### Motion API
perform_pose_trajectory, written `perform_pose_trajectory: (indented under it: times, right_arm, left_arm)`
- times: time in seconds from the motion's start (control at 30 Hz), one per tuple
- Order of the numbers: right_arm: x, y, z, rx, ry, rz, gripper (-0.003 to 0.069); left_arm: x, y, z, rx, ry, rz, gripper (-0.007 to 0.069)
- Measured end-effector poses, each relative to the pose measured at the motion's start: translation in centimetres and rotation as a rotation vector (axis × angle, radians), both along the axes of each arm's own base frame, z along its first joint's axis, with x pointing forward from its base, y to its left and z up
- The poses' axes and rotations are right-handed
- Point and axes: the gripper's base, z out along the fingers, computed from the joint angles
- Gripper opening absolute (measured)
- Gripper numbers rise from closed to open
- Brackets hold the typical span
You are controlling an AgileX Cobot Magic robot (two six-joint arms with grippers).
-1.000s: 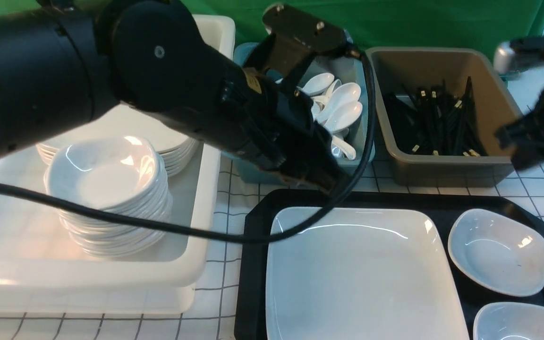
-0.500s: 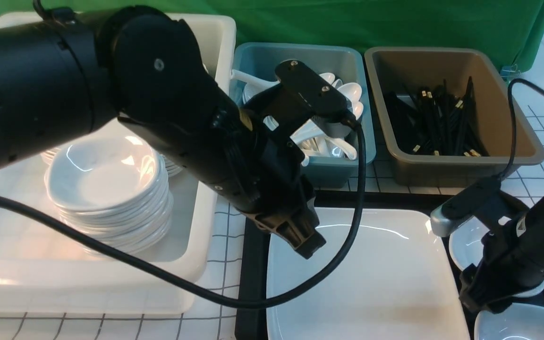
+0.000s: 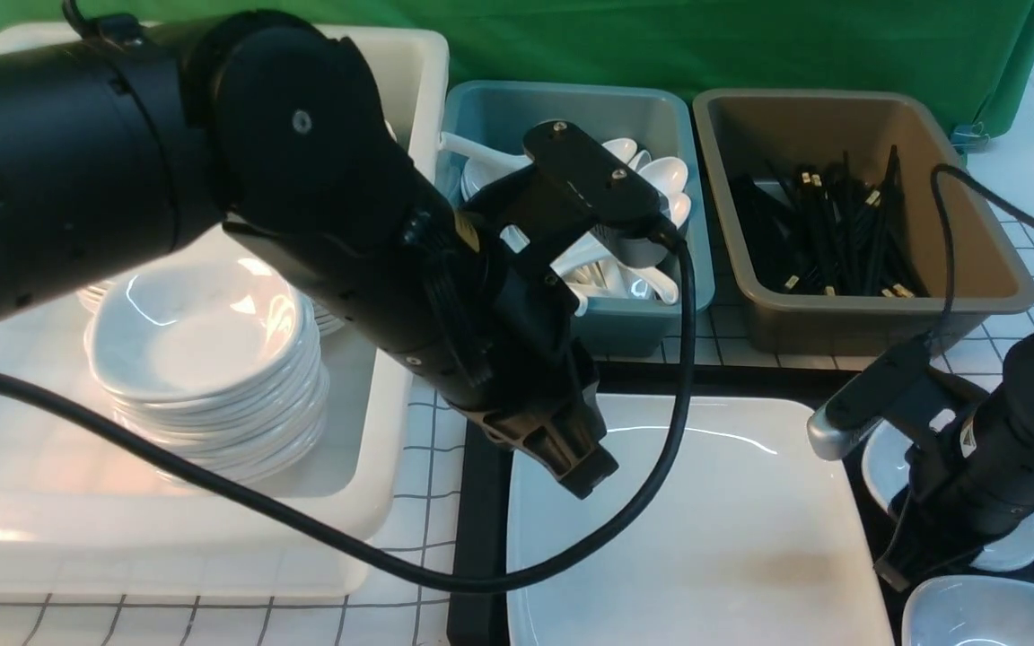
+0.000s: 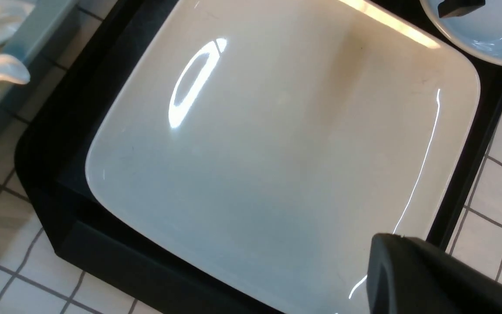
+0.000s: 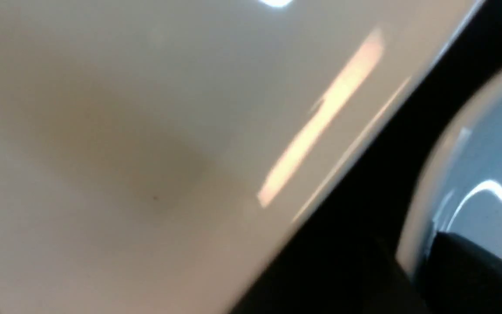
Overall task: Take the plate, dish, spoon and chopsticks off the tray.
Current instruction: Use the right arm to grab a small plate from the dinner plate, then use the right arm to put the small plate into the large storage box on the left
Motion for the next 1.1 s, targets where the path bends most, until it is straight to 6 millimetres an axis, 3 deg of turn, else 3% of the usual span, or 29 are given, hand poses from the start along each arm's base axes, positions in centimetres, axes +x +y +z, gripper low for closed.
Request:
perform_pose_trajectory:
  times: [0.17,0.23,0.3,0.33,0.37,0.47,0.5,0.57,0.6,0.67,0.73,0.83,0.9,1.0,1.1]
  right_arm:
    - [0.8,0.4,3.0,-0.006,-0.053,0.024,0.0078]
    - [1.0,0.5,4.8,0.010,-0.086,0.007,0.0046]
    - [0.9,0.9,7.9,0.059,-0.126,-0.031,0.0039]
    - [0.8,0.9,8.0,0.060,-0.131,-0.030,0.0038]
    - [0.6,1.4,10.9,0.122,-0.183,-0.042,0.0038]
    - [0.0,2.8,15.5,0.247,-0.294,-0.012,0.0038]
    - [-0.5,4.0,18.2,0.344,-0.357,0.024,0.0038]
    - [-1.2,6.1,21.7,0.470,-0.425,0.103,0.0037]
    - [-1.4,6.8,22.6,0.503,-0.443,0.134,0.0037]
    - [-2.1,9.6,25.2,0.606,-0.475,0.234,0.0037]
    - [-2.3,11.4,26.1,0.641,-0.482,0.292,0.0037]
    - [-2.5,17.5,26.8,0.701,-0.449,0.442,0.0037]
    - [-2.4,21.1,26.1,0.711,-0.411,0.510,0.0037]
    - [-2.3,25.7,24.4,0.713,-0.349,0.578,0.0037]
    - [-2.1,29.3,22.5,0.709,-0.310,0.622,0.0037]
  left_arm:
    - [0.0,0.0,0.0,0.002,-0.001,0.004,-0.0002]
    - [0.2,0.2,0.0,0.011,-0.015,0.029,-0.0002]
    - [0.6,0.6,0.4,0.019,-0.057,0.098,-0.0002]
    - [0.6,0.7,0.5,0.020,-0.064,0.104,-0.0002]
    - [0.8,1.3,1.3,0.034,-0.127,0.155,-0.0002]
    - [0.6,2.8,3.1,0.033,-0.207,0.239,-0.0002]
    - [0.5,4.2,4.3,0.024,-0.245,0.295,-0.0002]
    - [0.4,6.8,6.0,0.007,-0.273,0.389,-0.0002]
    - [0.4,7.8,6.4,0.009,-0.275,0.419,-0.0002]
    - [0.3,11.6,7.6,0.015,-0.270,0.555,-0.0002]
    - [0.3,13.9,8.1,0.020,-0.265,0.637,-0.0002]
    - [-0.7,19.9,9.2,-0.004,-0.223,0.866,-0.0002]
    - [-1.8,22.0,9.9,-0.066,-0.215,0.964,-0.0002]
    - [-3.5,24.1,10.7,-0.153,-0.228,1.063,-0.0002]
    - [-4.7,24.5,10.6,-0.202,-0.222,1.096,-0.0002]
